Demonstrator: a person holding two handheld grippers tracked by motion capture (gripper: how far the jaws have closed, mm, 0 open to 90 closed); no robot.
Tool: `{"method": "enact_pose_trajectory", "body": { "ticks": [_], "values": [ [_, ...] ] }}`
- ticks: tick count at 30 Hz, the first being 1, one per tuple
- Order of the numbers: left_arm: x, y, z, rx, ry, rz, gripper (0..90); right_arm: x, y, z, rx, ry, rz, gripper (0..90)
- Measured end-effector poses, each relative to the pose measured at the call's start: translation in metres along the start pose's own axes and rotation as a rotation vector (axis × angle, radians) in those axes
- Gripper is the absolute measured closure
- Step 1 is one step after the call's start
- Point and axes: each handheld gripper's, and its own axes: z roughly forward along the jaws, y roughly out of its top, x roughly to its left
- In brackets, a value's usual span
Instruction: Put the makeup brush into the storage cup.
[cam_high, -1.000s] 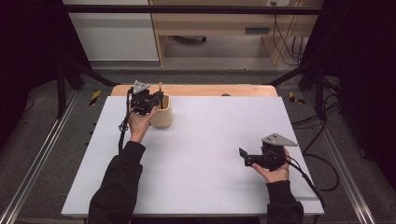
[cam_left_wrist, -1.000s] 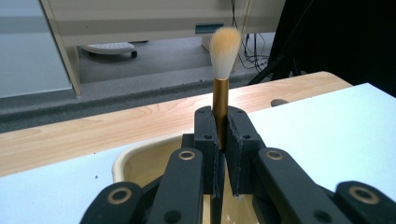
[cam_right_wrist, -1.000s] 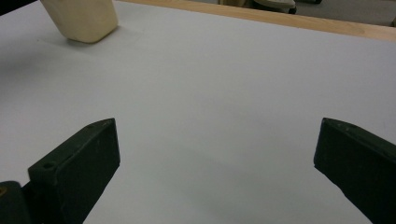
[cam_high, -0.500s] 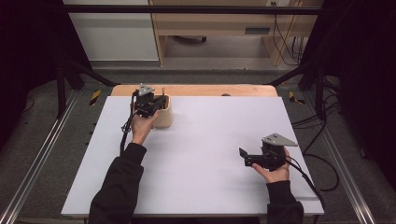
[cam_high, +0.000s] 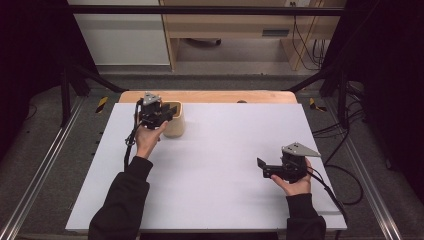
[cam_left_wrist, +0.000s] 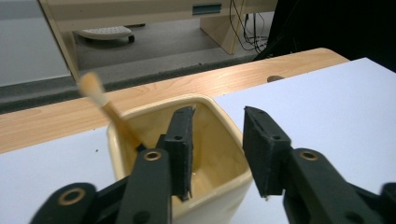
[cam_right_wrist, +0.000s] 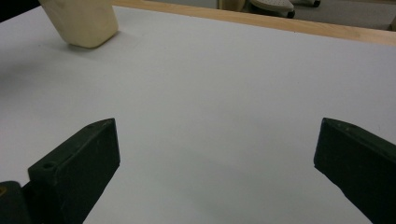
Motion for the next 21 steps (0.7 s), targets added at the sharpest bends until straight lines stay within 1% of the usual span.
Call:
{"method": "enact_pose_trajectory", "body": {
  "ticks": [5,8,12,15,17,20,21],
  "values": [
    [-0.004,-0.002,-0.021,-0.023,-0.024,0.005,54.3,-0.001,0.001,-0.002,-0.007,0.002,0.004,0.5],
    [-0.009,-0.004,-0.034,-0.029,-0.04,0.023,49.9,-0.001,0.001,-0.003,-0.012,0.0,0.001,0.5],
    [-0.017,-0.009,-0.051,-0.042,-0.069,0.034,43.4,-0.002,0.002,-0.005,-0.021,0.003,0.004,0.5],
    [-0.024,-0.016,-0.061,-0.042,-0.087,0.048,38.7,-0.002,0.002,-0.006,-0.026,0.007,0.008,0.5],
    [-0.029,-0.023,-0.068,-0.037,-0.103,0.058,35.4,-0.002,0.003,-0.007,-0.029,0.009,0.007,0.5],
    [-0.032,-0.033,-0.075,-0.031,-0.122,0.051,31.5,-0.003,0.003,-0.008,-0.034,0.006,0.004,0.5],
    [-0.033,-0.036,-0.077,-0.029,-0.121,0.051,29.7,-0.003,0.003,-0.009,-0.035,0.008,0.005,0.5]
  ]
}}
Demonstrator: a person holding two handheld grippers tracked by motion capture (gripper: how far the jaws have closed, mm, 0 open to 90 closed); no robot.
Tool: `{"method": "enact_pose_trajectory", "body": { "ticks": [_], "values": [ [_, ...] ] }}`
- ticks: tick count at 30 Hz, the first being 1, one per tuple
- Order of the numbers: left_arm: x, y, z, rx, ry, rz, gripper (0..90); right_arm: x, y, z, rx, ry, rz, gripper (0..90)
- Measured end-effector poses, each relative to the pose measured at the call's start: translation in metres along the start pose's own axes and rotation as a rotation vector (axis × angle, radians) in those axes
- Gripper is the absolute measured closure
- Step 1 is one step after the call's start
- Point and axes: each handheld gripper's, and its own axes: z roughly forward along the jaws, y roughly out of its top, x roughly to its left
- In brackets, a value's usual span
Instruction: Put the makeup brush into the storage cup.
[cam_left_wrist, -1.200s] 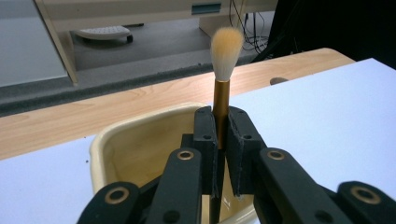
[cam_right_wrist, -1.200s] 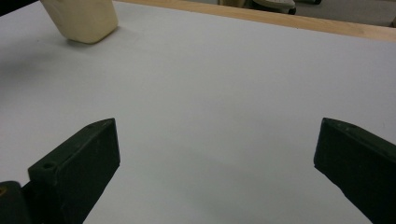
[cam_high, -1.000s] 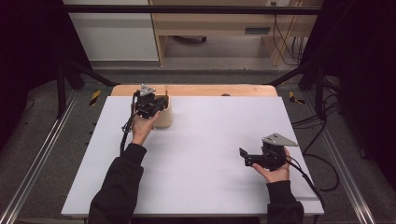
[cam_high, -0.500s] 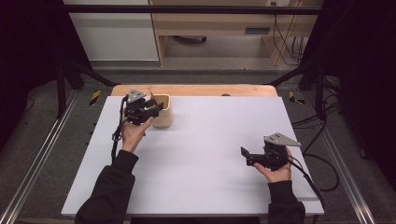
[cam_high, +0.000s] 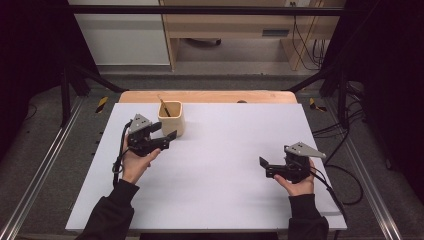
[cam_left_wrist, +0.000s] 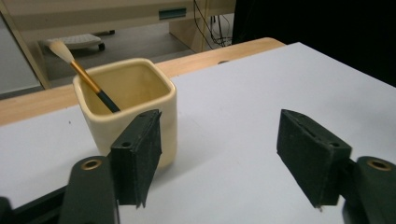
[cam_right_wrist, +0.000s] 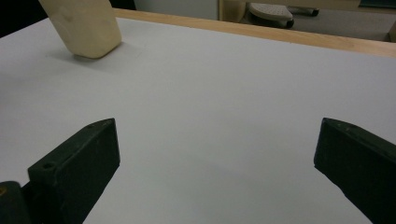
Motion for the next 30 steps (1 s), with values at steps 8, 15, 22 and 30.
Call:
{"method": "enact_pose_trajectory", "body": {
  "ticks": [8,15,22,30],
  "values": [
    [-0.003,-0.027,-0.019,0.01,0.021,-0.017,21.9,-0.002,0.001,-0.003,-0.008,0.0,0.0,0.4],
    [0.001,-0.049,-0.037,0.009,0.046,-0.058,15.2,-0.004,0.0,-0.004,-0.009,0.0,0.0,0.5],
    [0.011,-0.066,-0.048,0.036,0.082,-0.079,11.1,-0.008,-0.003,-0.005,-0.004,-0.001,0.002,0.5],
    [0.018,-0.077,-0.053,0.061,0.103,-0.08,9.3,-0.009,-0.004,-0.006,-0.007,0.018,-0.005,0.4]
  ]
}}
